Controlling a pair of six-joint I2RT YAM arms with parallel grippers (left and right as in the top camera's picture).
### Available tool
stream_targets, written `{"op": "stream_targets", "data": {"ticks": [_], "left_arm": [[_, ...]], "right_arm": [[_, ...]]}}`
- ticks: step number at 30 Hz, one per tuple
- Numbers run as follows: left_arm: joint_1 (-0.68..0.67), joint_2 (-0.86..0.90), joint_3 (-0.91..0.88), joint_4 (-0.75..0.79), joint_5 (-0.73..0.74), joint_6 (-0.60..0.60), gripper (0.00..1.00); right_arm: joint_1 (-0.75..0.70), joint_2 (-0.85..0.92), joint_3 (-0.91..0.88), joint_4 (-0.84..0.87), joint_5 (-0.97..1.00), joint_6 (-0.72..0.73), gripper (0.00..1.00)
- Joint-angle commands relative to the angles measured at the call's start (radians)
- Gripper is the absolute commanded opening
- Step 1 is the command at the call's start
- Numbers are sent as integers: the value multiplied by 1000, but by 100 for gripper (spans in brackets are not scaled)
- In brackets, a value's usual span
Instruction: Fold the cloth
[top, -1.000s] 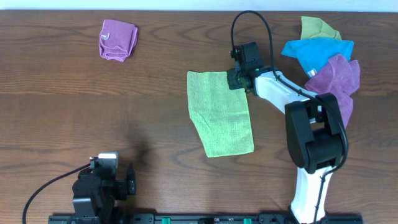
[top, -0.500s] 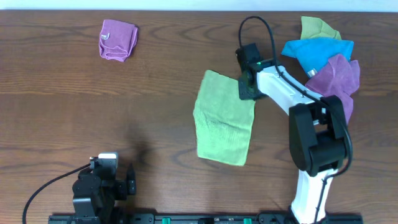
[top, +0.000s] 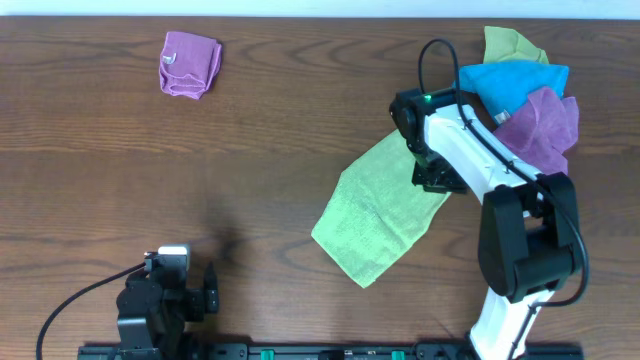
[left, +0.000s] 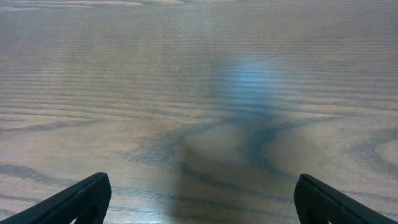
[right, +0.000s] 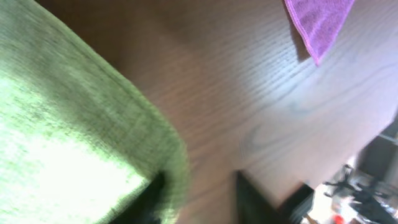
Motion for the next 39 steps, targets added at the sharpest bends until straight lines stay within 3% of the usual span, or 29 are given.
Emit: {"op": "stream_targets", "data": {"ticks": [1, 5, 9, 16, 22, 29, 35, 39], "left_arm": [[4, -6, -24, -11, 7, -1, 95], [4, -6, -24, 2, 7, -1, 95], [4, -6, -24, 40, 17, -6, 95], [4, -5, -23, 138, 299, -54, 95], [4, 58, 42, 176, 379, -158, 95], [3, 381, 308, 130, 444, -190, 95], [-14, 692, 493, 127, 741, -222, 95], [-14, 826, 499, 186, 845, -378, 95]], "right_arm": [[-12, -36, 8, -9, 27, 24, 61], [-12, -88, 8, 63, -24, -98, 70], [-12, -159, 8, 121, -74, -151, 70], [-13, -277, 8, 146, -75, -165, 70], [-14, -290, 7, 151, -157, -196, 71], [-26, -296, 7, 239, -327, -317, 72], [-101, -307, 7, 292, -521, -421, 70], [-172, -344, 7, 340, -696, -518, 70]]}}
